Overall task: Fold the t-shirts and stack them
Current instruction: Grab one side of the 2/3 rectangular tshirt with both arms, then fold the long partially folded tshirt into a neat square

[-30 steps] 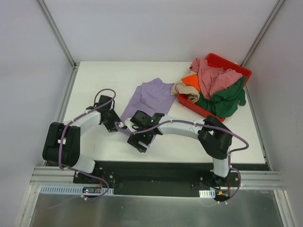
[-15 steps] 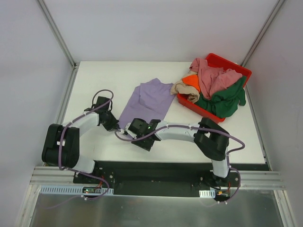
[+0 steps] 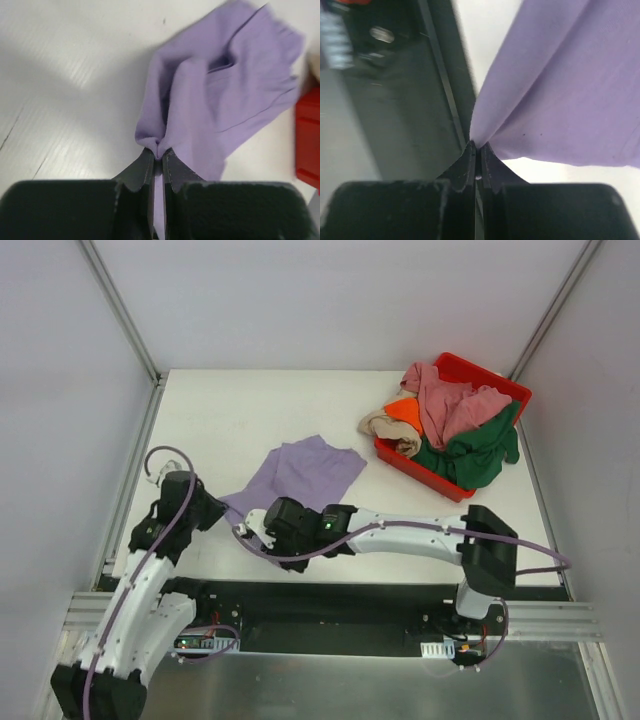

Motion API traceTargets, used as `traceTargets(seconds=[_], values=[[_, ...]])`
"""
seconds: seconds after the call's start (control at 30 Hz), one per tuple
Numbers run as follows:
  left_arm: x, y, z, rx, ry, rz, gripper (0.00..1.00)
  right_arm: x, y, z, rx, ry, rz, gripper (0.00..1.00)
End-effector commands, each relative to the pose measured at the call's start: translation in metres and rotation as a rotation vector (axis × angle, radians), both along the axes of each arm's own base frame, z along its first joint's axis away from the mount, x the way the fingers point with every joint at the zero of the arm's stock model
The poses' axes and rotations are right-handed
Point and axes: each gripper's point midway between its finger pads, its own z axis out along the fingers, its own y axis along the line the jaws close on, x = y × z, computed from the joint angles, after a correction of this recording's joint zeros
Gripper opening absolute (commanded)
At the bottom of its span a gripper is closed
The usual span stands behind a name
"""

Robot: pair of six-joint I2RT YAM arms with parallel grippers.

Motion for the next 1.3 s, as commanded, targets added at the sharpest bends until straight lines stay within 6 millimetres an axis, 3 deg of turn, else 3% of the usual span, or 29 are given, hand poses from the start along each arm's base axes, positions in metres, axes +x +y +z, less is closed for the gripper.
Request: traceTargets(seconds=[0.0, 0.07, 0.23, 0.43, 0.67, 1.07, 1.27], values=[[-0.014, 0.033, 0.037, 0.066, -0.126, 0.147, 0.00, -0.067, 0.031, 0.088, 0.298, 0.314, 0.158, 0.01], [-0.016, 0.036, 0.057, 0.072, -0.172, 0.157, 0.00, -0.077, 0.036, 0.103, 0.341, 0.371, 0.190, 0.01], [-0.012, 0.037, 0.072, 0.077, -0.185, 0.160, 0.00, -0.076, 0.039, 0.113, 0.368, 0.435, 0.180, 0.01], [0.007, 0.027, 0.080, 0.046, -0.153, 0.146, 0.00, -0.047, 0.030, 0.107, 0.395, 0.463, 0.060, 0.01], [0.044, -0.007, 0.083, -0.062, -0.178, 0.039, 0.00, -0.009, 0.004, 0.091, 0.385, 0.434, -0.076, 0.01], [0.100, -0.057, 0.093, -0.097, -0.177, -0.074, 0.00, 0.043, -0.033, 0.096, 0.437, 0.391, -0.210, 0.01], [0.124, -0.074, 0.091, -0.099, -0.164, -0.112, 0.00, 0.067, -0.054, 0.085, 0.429, 0.390, -0.291, 0.02]])
